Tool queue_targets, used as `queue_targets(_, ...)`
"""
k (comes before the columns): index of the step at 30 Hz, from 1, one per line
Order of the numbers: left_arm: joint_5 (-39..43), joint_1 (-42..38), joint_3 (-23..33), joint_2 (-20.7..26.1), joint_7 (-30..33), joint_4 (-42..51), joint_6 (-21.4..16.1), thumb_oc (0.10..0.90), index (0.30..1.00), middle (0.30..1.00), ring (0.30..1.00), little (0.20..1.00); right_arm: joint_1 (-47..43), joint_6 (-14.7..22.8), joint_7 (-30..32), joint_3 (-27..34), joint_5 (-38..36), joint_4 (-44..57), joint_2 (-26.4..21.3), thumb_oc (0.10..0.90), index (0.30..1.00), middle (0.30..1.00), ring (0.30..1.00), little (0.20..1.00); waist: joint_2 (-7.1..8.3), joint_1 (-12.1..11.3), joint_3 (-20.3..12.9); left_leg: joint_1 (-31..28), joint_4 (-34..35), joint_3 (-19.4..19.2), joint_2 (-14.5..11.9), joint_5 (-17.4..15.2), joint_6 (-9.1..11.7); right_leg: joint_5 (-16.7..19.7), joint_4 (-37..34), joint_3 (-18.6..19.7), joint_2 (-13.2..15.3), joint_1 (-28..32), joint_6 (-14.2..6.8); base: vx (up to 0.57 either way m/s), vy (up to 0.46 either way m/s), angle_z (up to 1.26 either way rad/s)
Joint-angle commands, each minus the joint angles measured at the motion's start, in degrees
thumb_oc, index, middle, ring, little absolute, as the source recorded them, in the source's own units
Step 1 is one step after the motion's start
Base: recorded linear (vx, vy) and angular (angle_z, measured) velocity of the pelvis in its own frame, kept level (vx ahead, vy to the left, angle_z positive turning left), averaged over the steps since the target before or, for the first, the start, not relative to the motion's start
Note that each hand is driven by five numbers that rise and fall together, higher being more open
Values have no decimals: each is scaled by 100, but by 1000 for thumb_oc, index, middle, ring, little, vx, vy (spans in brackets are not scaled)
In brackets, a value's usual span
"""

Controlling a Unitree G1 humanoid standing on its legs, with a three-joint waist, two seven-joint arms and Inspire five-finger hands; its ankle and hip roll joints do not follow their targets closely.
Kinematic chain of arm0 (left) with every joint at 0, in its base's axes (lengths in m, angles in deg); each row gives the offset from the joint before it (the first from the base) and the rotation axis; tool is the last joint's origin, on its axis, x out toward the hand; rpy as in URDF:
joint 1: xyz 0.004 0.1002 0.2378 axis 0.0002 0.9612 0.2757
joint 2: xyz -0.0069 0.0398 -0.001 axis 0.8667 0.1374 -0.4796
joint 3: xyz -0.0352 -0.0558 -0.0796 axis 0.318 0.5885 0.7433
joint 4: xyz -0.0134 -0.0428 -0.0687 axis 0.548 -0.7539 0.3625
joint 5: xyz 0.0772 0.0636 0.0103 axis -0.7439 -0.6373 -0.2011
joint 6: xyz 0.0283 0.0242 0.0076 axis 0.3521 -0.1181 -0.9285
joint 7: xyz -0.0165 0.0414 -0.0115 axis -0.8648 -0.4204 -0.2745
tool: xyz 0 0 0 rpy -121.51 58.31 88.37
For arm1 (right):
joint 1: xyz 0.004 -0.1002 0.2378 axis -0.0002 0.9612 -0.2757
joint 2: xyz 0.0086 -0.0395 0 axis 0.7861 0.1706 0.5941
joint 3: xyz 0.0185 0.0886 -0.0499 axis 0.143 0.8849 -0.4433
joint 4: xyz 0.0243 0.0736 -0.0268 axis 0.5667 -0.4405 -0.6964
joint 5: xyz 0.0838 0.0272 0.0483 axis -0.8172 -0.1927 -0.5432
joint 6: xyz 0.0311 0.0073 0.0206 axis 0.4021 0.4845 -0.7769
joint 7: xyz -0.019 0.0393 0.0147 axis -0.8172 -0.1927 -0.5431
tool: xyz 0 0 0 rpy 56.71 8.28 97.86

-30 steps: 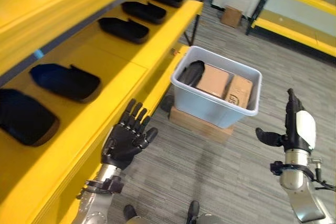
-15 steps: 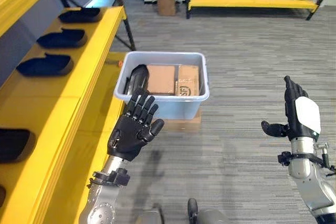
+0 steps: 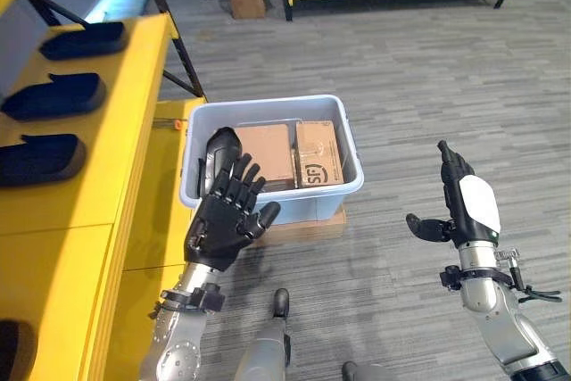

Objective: Move parts from the plastic box to the shelf.

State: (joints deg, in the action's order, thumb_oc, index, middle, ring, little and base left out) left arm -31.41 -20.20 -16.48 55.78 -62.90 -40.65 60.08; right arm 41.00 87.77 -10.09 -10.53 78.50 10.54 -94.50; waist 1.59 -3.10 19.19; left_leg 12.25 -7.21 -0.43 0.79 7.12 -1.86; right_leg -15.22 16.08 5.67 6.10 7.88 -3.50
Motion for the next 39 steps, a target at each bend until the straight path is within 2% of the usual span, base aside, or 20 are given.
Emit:
queue_targets(1,-185,-265,172,52,-120,643,-418,900,1000,1000,1000,1000,-535,522,151,293,-29,464,-75,900,1000,1000,1000,1000,152,-109,-578,33,33,89,40,-564,154,298,-79,-861,-431,-90,129,266,277,-10)
queue_targets(2,-268,-280,234,66,-35,709,-356,900,1000,1000,1000,1000,-498,484,95,309,19,526,-13,900,1000,1000,1000,1000,218,-156,-645,-50,50,60,207,-678,-27,633,338,-967,-292,-148,-9,353,448,16)
queue_targets(3,-278,-273,302,68,10,767,-305,900,1000,1000,1000,1000,-526,420,91,296,112,549,35,900,1000,1000,1000,1000,238,-210,-697,-147,129,76,364,-753,-207,1072,1067,-1033,-179,-338,-190,272,408,31)
queue_targets(4,-307,-275,321,71,30,770,-297,900,1000,1000,1000,1000,-542,404,111,282,134,543,47,900,1000,1000,1000,1000,233,-225,-709,-170,150,94,401,-777,-261,1192,1329,-1044,-155,-401,-243,196,335,18)
queue_targets(6,-441,-308,359,54,110,766,-292,900,1000,1000,1000,1000,-609,377,133,195,361,456,144,900,1000,1000,1000,1000,145,-262,-725,-338,233,136,486,-884,-428,1636,2532,-1103,-37,-865,-315,154,267,14)
queue_targets(8,-452,-237,406,-1,134,807,-265,900,1000,1000,1000,1000,-636,339,204,114,467,401,253,900,1000,1000,1000,1000,38,-249,-686,-511,286,177,458,-936,-486,1757,3256,-1083,-85,-1343,-285,142,184,-10)
queue_targets(9,-440,-166,437,-27,138,840,-272,900,1000,1000,1000,1000,-646,351,225,93,568,372,319,900,1000,1000,1000,1000,2,-230,-682,-634,376,169,448,-944,-493,1716,3301,-1062,-132,-1612,-250,122,78,-23)
queue_targets(11,-333,-128,438,-6,98,839,-280,900,1000,1000,1000,1000,-624,361,235,101,599,360,336,900,1000,1000,1000,1000,-23,-169,-671,-764,478,258,441,-939,-464,1616,2828,-1015,-243,-1909,-206,121,-54,-9)
queue_targets(14,-263,-134,452,79,2,847,-204,900,1000,1000,1000,1000,-571,370,230,214,416,352,256,900,1000,1000,1000,1000,41,-100,-667,-880,660,419,434,-907,-384,1494,1211,-982,-182,-1957,-172,138,-149,22)
queue_targets(15,-202,-239,420,138,4,808,-191,900,1000,1000,1000,1000,-612,394,208,289,276,296,161,900,1000,1000,1000,1000,59,-34,-621,-937,718,569,381,-927,-341,1565,255,-889,-141,-1911,-182,184,-324,39)
queue_targets(16,-192,-401,366,218,-11,766,-182,900,1000,1000,1000,1000,-627,392,273,329,209,249,109,900,1000,1000,1000,1000,61,101,-556,-1050,800,748,325,-1020,-316,1835,-654,-567,-133,-2045,-270,171,-362,74)
queue_targets(17,-222,-437,330,228,5,782,-204,900,1000,1000,1000,1000,-625,399,262,339,201,225,111,900,1000,1000,1000,1000,76,138,-529,-1091,803,799,296,-1065,-309,1972,-748,-479,-120,-2144,-317,130,-291,94)
queue_targets(20,-306,-414,207,225,-54,792,-308,900,1000,1000,1000,1000,-667,293,233,336,44,192,72,900,1000,1000,1000,1000,154,190,-541,-1149,832,821,230,-1158,-288,2072,-892,-317,-136,-2112,-413,93,-177,57)
queue_targets(24,-352,-398,112,281,201,832,-342,900,1000,1000,1000,1000,-558,172,38,343,-63,235,34,900,1000,1000,1000,1000,325,172,-586,-1126,775,723,158,-1225,-211,2003,-1044,-518,-32,-1820,-483,83,-171,41)
queue_targets(27,-316,-302,162,267,131,909,-247,900,1000,1000,1000,1000,-528,209,28,307,48,322,-60,900,1000,1000,1000,1000,367,119,-599,-1174,949,596,-31,-1063,-77,1870,-1298,-755,2,-1487,-492,70,-111,24)
queue_targets(29,-165,-145,255,290,23,951,-154,900,1000,1000,1000,1000,-435,320,-13,436,251,405,-238,900,1000,1000,1000,1000,383,109,-627,-1287,1108,396,-225,-967,65,1792,-1418,-953,30,-1250,-466,126,-74,29)
queue_targets(32,0,-177,260,344,-134,910,14,900,1000,1000,1000,1000,-392,580,-21,711,487,441,-539,900,1000,1000,1000,1000,399,219,-671,-1347,1137,-257,-494,-930,227,1761,-1514,-1258,106,-1103,-440,66,-32,16)
queue_targets(33,43,-202,232,367,-161,889,33,900,1000,1000,1000,1000,-409,632,6,779,621,471,-634,900,1000,1000,1000,1000,397,236,-684,-1339,1130,-371,-523,-925,247,1749,-1515,-1319,131,-1090,-442,39,-5,32)
queue_targets(39,219,-208,116,524,-160,879,308,900,1000,1000,1000,1000,-1054,1009,-110,967,1117,588,-1411,900,1000,1000,1000,1000,457,114,-700,-1324,926,-305,-520,-1006,237,1643,-1318,-1428,142,-1039,-420,102,-59,29)
